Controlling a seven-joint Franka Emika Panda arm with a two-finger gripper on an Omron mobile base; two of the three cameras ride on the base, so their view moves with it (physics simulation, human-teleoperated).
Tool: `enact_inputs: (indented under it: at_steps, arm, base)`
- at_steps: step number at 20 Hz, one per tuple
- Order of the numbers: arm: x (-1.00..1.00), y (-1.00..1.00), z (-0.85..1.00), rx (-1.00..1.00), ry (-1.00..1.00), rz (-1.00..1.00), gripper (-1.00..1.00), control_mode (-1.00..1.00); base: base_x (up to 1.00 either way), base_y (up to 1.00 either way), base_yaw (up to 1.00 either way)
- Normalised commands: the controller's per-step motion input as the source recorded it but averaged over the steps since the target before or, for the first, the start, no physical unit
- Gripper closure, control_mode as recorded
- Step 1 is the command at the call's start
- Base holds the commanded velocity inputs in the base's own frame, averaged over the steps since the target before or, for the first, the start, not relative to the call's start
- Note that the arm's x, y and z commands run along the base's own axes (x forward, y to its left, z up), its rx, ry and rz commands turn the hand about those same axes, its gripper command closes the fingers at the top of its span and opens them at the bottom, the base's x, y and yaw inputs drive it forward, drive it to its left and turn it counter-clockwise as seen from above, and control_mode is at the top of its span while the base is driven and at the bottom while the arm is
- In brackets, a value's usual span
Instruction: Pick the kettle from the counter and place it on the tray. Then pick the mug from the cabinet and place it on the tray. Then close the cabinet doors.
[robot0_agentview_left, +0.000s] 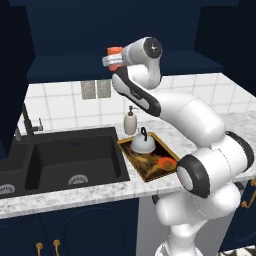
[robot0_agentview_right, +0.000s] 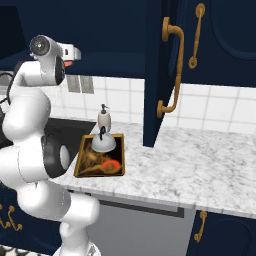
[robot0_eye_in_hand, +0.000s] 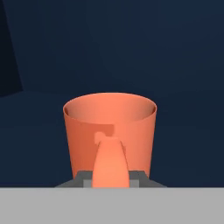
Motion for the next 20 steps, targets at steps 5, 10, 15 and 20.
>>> enact_inputs:
  at_steps: [5, 10, 15, 20]
  arm:
    - [-1.00, -0.48, 0.00, 0.03, -0.06, 0.00, 1.00, -1.00]
    - [-1.00, -0.69, -0.01, 0.07, -0.08, 0.04, 1.00, -1.00]
    - [-1.00, -0.74, -0.14, 0.05, -0.02, 0.07, 1.00, -1.00]
    - [-0.81, -0.51, -0.43, -0.02, 0.01, 0.17, 1.00, -1.00]
  base:
    - [0.00, 0.00, 0.00]
    - [0.00, 0.00, 0.00]
    - [0.00, 0.00, 0.00]
    - [0.00, 0.00, 0.00]
